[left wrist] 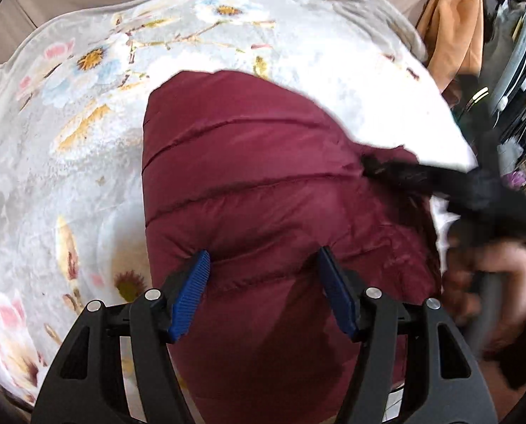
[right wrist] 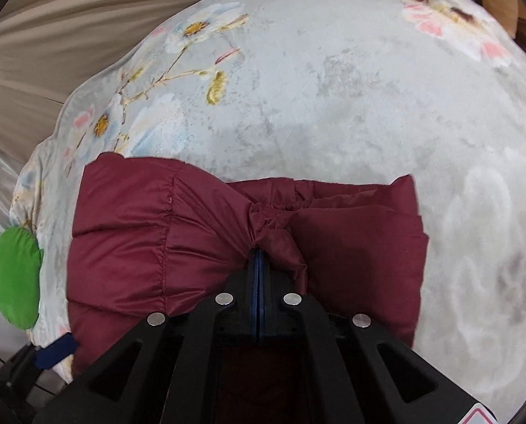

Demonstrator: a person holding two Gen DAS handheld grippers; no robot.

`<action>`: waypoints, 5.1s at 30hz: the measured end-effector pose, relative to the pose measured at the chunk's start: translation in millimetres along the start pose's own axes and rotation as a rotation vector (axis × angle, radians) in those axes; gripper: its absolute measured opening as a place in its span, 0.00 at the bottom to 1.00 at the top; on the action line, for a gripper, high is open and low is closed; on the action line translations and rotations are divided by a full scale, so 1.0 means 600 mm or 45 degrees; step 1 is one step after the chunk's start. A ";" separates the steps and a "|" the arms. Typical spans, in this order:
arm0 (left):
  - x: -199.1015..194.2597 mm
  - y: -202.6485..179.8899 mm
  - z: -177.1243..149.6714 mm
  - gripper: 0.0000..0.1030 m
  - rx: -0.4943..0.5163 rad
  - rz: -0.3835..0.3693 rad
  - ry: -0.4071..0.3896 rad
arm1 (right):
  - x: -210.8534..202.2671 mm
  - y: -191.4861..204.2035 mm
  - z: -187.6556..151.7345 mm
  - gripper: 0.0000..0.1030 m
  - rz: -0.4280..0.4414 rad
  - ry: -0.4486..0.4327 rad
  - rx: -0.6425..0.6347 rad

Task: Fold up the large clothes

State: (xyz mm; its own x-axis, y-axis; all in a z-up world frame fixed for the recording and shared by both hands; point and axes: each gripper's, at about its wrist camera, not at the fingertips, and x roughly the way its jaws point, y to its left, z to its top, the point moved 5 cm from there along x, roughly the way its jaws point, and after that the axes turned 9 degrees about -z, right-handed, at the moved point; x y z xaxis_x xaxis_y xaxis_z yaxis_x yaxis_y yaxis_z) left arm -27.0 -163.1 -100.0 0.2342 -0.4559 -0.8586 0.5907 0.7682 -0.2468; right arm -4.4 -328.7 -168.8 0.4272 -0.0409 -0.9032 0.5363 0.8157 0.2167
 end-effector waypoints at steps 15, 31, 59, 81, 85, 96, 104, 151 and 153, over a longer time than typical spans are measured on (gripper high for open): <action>0.022 -0.004 -0.012 0.68 0.046 0.045 0.063 | -0.100 0.008 -0.237 0.00 -0.096 0.116 -0.157; -0.064 0.037 0.037 0.68 -0.121 -0.001 -0.105 | -0.114 -0.020 -0.054 0.50 0.071 -0.099 0.140; 0.082 -0.058 0.025 0.77 0.144 0.197 0.059 | -0.206 -0.073 -0.090 0.07 -0.076 -0.221 0.007; 0.028 -0.054 0.024 0.76 0.062 0.173 0.034 | -0.089 -0.069 0.038 0.00 -0.214 -0.140 -0.015; 0.031 -0.058 0.022 0.77 0.082 0.181 0.019 | 0.006 -0.098 0.022 0.00 -0.207 0.010 0.024; -0.054 -0.028 -0.014 0.75 0.005 0.049 0.066 | -0.206 -0.109 -0.104 0.09 -0.038 -0.041 0.060; 0.029 -0.020 -0.070 0.81 0.075 0.075 0.262 | -0.076 -0.092 -0.200 0.04 -0.158 0.154 -0.010; 0.040 0.038 0.064 0.50 -0.150 -0.142 0.100 | -0.044 -0.078 -0.114 0.23 0.371 0.147 0.331; 0.012 0.032 0.081 0.41 -0.134 -0.174 0.080 | -0.076 -0.074 -0.108 0.20 0.397 0.091 0.331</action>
State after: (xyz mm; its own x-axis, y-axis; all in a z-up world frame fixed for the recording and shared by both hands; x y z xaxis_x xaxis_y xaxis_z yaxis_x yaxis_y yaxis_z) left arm 23.6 -173.3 -89.0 0.1069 -0.5329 -0.8394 0.5286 0.7455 -0.4060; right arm -94.6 -325.7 -161.2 0.5513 0.2329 -0.8011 0.5595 0.6091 0.5621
